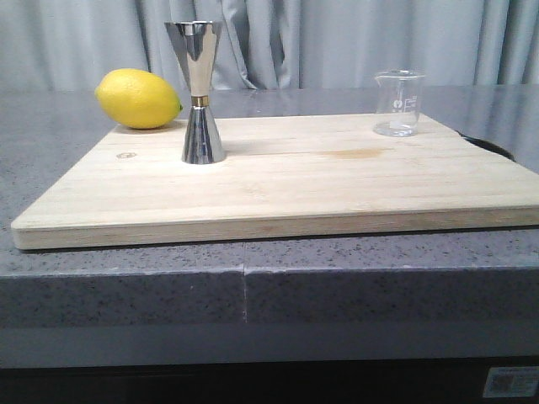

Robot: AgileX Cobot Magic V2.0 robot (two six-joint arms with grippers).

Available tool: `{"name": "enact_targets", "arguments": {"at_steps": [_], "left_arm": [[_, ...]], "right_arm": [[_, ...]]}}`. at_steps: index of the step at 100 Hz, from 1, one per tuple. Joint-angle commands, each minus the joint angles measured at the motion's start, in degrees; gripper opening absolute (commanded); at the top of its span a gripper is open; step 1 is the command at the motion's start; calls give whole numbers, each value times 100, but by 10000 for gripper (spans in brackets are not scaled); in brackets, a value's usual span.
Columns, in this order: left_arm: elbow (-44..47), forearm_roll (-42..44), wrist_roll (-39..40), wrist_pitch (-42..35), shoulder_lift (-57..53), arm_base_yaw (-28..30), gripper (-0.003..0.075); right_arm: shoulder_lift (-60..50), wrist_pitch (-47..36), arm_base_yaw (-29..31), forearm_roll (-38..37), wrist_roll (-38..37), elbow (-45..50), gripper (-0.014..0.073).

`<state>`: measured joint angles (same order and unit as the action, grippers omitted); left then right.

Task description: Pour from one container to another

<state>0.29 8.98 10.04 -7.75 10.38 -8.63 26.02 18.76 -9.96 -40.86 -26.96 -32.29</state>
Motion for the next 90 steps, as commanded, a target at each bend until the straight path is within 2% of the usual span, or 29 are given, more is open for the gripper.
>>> {"name": "enact_targets", "arguments": {"at_steps": [1,31,53,90], "left_arm": [[137,-697,-1046,-180,-143,-40,-19],[148,-1057,-1178,1131,-1200,-40,-19],[156,-1057,-1178,1192,-1201,-40,-19],[156,-1057,-1178,2146,-1201,19,-19]], "right_arm": [[13,-361,7,-155,-9,-143,-72],[13,-361,7,-155,-9,-143,-71],[13,-371,7,-155,-9,-143,-72],[13,-371,7,-155,-9,-143,-72]]}}
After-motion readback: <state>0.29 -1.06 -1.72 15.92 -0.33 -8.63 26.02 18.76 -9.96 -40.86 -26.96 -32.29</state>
